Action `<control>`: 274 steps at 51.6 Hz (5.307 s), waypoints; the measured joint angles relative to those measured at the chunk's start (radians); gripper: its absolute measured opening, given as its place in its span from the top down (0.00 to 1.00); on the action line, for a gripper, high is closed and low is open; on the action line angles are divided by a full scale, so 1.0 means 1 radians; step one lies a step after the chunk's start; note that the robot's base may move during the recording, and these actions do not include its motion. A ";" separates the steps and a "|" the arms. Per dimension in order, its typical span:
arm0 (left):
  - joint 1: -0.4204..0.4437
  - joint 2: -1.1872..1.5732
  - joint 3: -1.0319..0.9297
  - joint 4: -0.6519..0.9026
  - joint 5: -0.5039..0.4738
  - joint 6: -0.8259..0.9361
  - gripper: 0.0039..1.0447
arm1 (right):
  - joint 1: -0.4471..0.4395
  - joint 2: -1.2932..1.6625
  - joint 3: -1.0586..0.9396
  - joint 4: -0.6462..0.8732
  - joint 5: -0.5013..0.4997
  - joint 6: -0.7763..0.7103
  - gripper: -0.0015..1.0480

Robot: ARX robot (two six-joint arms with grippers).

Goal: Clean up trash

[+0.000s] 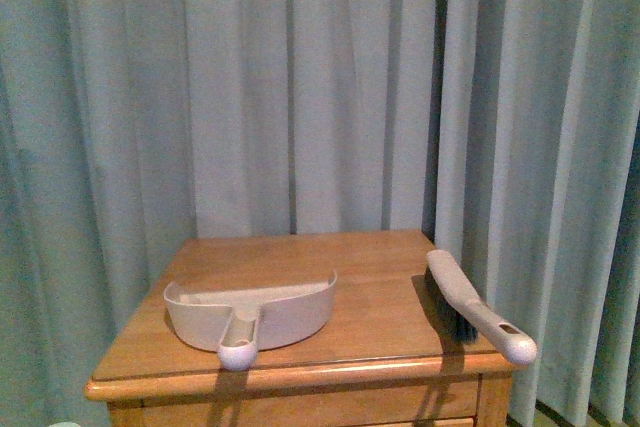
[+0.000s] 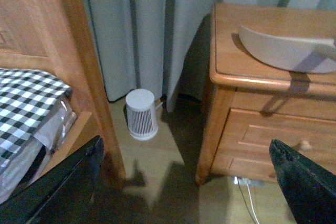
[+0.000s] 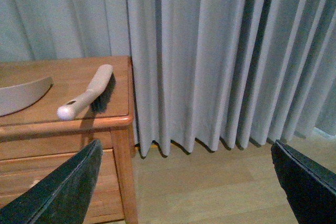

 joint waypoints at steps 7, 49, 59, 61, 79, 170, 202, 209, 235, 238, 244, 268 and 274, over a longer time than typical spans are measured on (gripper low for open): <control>-0.014 0.325 0.190 0.068 -0.004 0.073 0.07 | 0.000 0.000 0.000 0.000 0.001 0.000 0.07; -0.453 1.500 1.308 -0.313 -0.203 0.087 0.07 | 0.000 0.000 0.000 0.000 0.001 0.000 0.07; -0.470 1.625 1.373 -0.340 -0.183 0.012 0.07 | 0.000 0.000 0.000 0.000 0.001 0.000 0.07; -0.470 1.646 1.392 -0.347 -0.179 -0.004 0.07 | 0.000 0.000 0.000 0.000 0.001 0.000 0.07; -0.432 1.805 1.477 -0.367 -0.175 -0.062 0.07 | 0.000 0.000 0.000 0.000 0.001 0.000 0.07; -0.366 1.714 1.270 0.010 -0.223 0.064 0.75 | 0.000 0.000 0.000 0.000 0.001 0.000 0.07; -0.252 0.863 0.616 0.393 0.001 0.372 0.75 | 0.000 0.000 0.000 0.000 0.001 0.000 0.07; -0.127 0.572 0.445 0.284 0.093 0.363 0.75 | 0.000 0.000 0.000 0.000 0.001 0.000 0.07; 0.224 0.007 0.185 -0.069 0.425 0.307 0.75 | 0.058 0.035 0.009 -0.025 0.187 -0.031 0.07; 0.218 0.005 0.181 -0.073 0.424 0.298 0.75 | 0.164 0.154 0.023 -0.022 0.473 -0.056 0.07; 0.217 0.003 0.181 -0.072 0.427 0.295 0.75 | 0.212 0.334 0.077 0.036 0.565 -0.046 0.07; 0.217 0.003 0.181 -0.072 0.426 0.292 0.75 | 0.185 1.287 0.816 -0.091 0.232 0.250 0.07; 0.217 0.003 0.181 -0.072 0.426 0.291 0.75 | 0.218 1.440 0.974 -0.163 0.194 0.324 0.07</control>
